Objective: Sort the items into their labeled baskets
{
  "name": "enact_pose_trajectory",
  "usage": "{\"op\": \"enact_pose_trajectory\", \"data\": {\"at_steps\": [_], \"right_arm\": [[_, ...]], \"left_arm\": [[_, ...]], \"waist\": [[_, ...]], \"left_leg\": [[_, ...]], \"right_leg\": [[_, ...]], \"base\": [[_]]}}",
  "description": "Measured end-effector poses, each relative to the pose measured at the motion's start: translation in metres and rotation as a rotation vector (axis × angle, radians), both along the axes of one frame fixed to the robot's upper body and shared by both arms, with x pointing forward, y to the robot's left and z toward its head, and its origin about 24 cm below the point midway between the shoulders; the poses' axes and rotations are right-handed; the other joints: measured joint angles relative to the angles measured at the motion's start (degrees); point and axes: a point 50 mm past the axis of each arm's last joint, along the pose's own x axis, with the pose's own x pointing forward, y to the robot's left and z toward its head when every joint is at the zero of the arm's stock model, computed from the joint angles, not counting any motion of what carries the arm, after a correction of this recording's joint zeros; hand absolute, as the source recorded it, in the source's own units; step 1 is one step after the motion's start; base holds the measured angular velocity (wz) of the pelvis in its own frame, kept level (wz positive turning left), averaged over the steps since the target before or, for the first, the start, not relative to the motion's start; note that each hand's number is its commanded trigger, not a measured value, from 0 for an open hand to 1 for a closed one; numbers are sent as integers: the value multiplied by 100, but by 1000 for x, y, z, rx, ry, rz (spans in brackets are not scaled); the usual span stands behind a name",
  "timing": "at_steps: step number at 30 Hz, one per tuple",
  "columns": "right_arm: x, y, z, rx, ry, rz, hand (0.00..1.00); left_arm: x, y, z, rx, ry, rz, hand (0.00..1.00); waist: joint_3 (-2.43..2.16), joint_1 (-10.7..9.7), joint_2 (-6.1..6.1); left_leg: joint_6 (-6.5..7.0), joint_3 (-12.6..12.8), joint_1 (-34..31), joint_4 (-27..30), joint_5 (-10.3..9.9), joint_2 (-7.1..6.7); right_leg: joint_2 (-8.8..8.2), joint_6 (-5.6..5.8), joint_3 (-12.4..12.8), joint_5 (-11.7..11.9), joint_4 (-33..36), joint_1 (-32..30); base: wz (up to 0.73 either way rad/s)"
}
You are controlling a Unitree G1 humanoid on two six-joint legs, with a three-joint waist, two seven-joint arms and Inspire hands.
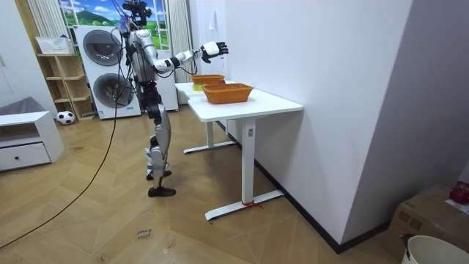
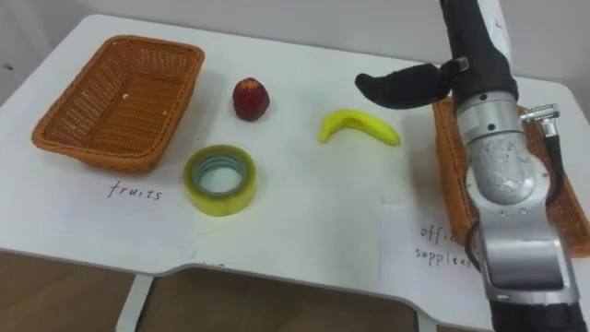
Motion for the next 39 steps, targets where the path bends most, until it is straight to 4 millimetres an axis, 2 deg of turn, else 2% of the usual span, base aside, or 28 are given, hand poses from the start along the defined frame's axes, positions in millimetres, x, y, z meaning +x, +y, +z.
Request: {"op": "enact_pose_trajectory", "data": {"at_steps": [6,8,11,19,25,30,34,39], "right_arm": [[4,14,-14,27,56,44,0],[7,17,-25,66,113,66,0],[13,23,-34,97,156,85,0],[16,25,-40,100,184,86,0],[16,27,-41,96,181,80,0],[17,29,-47,65,199,74,0],[17,33,-54,56,228,85,0],[18,31,-61,46,256,68,0]], "left_arm": [[-4,1,0,7,11,4,0],[-4,-1,0,9,12,-4,0],[-2,-1,0,12,2,-1,0],[-2,-4,0,3,-2,-4,0],[-4,-5,-1,4,4,-3,0],[-5,-5,-1,-5,16,-2,0],[-9,-7,-2,-22,31,-1,0],[-9,-9,-2,-33,36,0,0]], "waist": [[-1,152,-17],[23,259,-29],[39,298,-33],[56,495,-1],[63,566,30],[64,599,91],[36,610,201],[27,676,215]], "left_leg": [[4,-34,33,-3,3,-12],[5,-53,81,-11,3,-13],[5,-113,66,-10,4,-21],[10,-196,-27,11,21,-40],[11,-203,-48,24,21,-46],[11,-213,-132,106,20,-62],[12,-213,-173,107,21,-63],[16,-213,-179,108,24,-65]], "right_leg": [[-12,1,-21,-1,-8,54],[-12,3,-22,-2,-16,115],[-12,4,-2,-2,-22,95],[-20,4,-4,-2,-26,41],[-23,3,-7,-2,-24,41],[-40,4,-31,-2,-23,5],[-51,7,-133,-4,-15,-2],[-59,8,-197,-5,-9,3]], "base": [[6],[2],[9],[4],[0],[1],[0],[0]]}}
